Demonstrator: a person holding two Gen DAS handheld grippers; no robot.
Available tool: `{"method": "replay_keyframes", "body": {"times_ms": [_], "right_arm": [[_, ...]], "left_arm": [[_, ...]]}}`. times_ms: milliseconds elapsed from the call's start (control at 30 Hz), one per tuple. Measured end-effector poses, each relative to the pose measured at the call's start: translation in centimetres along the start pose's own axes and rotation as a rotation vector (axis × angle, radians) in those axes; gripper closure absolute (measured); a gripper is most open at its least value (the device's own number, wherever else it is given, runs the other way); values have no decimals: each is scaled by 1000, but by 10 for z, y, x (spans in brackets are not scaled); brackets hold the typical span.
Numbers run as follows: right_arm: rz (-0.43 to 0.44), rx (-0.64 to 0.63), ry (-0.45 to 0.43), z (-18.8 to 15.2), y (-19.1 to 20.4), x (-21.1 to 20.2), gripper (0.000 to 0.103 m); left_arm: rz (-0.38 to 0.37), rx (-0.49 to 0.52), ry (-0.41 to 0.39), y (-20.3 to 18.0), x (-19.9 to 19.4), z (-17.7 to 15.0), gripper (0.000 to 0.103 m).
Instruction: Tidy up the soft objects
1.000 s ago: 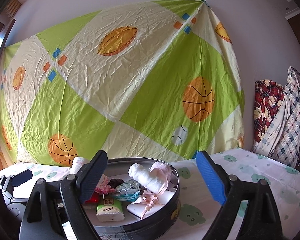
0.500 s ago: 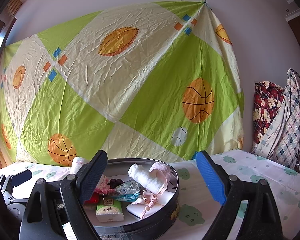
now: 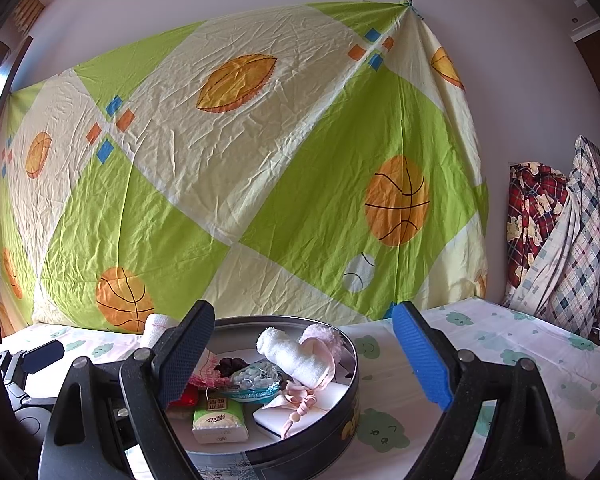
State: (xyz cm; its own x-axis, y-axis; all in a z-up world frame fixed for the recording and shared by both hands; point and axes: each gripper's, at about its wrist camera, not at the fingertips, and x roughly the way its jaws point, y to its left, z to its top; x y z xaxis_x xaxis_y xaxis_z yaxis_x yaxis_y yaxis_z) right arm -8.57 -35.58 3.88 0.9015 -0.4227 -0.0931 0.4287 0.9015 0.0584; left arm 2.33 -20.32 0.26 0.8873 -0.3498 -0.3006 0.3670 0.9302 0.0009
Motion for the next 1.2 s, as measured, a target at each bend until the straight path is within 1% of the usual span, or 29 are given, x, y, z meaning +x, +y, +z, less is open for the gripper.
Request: {"method": "replay_keyframes", "body": {"times_ms": [1200], "right_arm": [[-1,1,-4,1,-1,-1,11]], "left_arm": [[10,6,5,1,2,-1,0]]}}
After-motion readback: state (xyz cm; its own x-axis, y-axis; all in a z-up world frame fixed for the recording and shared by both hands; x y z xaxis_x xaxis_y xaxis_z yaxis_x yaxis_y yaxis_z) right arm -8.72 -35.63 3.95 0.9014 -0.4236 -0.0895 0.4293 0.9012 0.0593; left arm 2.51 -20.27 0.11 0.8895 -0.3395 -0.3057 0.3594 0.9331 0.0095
